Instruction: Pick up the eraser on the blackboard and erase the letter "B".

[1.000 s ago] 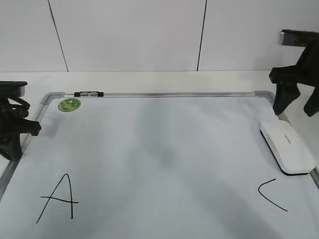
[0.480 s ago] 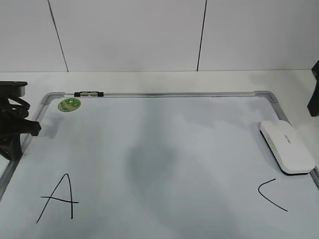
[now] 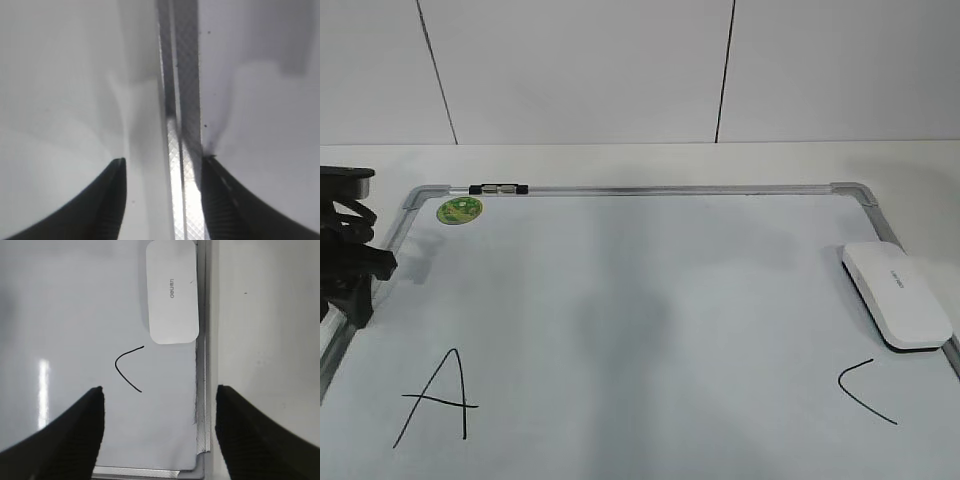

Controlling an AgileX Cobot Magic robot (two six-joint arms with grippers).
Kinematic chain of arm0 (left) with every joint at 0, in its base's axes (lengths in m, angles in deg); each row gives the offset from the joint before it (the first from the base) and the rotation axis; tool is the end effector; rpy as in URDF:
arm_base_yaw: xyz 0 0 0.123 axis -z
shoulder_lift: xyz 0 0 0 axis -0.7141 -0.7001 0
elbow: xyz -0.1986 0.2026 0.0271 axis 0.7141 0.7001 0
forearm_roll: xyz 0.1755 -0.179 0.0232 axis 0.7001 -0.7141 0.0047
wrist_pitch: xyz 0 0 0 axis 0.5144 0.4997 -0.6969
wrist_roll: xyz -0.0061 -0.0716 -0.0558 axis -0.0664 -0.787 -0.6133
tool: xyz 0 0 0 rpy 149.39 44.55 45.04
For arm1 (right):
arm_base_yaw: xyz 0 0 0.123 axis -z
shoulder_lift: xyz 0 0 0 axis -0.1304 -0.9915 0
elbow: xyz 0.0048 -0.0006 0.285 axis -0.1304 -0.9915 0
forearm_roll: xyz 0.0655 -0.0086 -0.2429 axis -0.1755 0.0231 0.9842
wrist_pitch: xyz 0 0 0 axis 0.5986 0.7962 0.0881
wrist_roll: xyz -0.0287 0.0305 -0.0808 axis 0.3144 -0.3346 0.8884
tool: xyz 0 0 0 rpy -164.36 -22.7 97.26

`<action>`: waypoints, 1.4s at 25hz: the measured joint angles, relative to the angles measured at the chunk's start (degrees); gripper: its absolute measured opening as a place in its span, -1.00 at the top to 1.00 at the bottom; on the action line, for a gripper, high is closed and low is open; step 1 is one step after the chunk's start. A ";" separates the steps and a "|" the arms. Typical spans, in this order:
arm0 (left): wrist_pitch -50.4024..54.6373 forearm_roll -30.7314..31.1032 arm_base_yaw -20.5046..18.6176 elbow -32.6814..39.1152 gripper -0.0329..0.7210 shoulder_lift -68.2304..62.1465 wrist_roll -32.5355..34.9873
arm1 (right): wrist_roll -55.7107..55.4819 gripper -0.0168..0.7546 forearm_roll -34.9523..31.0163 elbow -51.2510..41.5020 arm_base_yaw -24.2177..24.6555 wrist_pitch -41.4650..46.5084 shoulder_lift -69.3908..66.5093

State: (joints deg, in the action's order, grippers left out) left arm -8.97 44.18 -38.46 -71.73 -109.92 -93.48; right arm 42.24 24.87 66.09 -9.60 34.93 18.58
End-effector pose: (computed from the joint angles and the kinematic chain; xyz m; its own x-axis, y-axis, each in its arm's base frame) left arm 0.3339 -0.0416 0.1528 -0.9982 0.0506 -0.0328 0.0507 0.9987 -0.0024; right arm 0.1985 0.0148 0.3551 -0.9137 0.0231 -0.4057 -0.0182 0.9951 0.0977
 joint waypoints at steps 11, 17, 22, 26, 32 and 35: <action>9.02 -0.31 0.00 0.44 -0.19 7.95 0.00 | -1.04 -0.43 0.00 -8.70 0.00 0.97 13.66; 16.42 0.00 0.00 0.44 -0.18 14.13 0.03 | -1.14 -0.43 0.00 -11.71 0.00 1.19 22.04; 18.69 0.00 0.00 0.71 -0.15 20.79 0.03 | -1.14 -0.43 0.35 -13.98 0.00 1.44 29.37; 19.17 -0.41 0.00 2.14 -0.09 28.84 0.03 | -1.26 -0.42 0.62 -16.61 0.00 1.53 34.82; 19.93 -0.41 0.00 6.64 -0.06 43.77 0.03 | -1.26 -0.42 1.42 -20.76 0.00 1.62 39.94; 20.29 -0.41 0.00 9.23 -0.03 52.15 0.03 | -1.26 -0.42 1.77 -23.99 0.00 1.65 42.09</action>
State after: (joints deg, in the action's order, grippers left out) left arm 11.32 43.77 -38.46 -62.50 -57.77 -93.46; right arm 40.98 26.63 42.10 -9.60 36.58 60.67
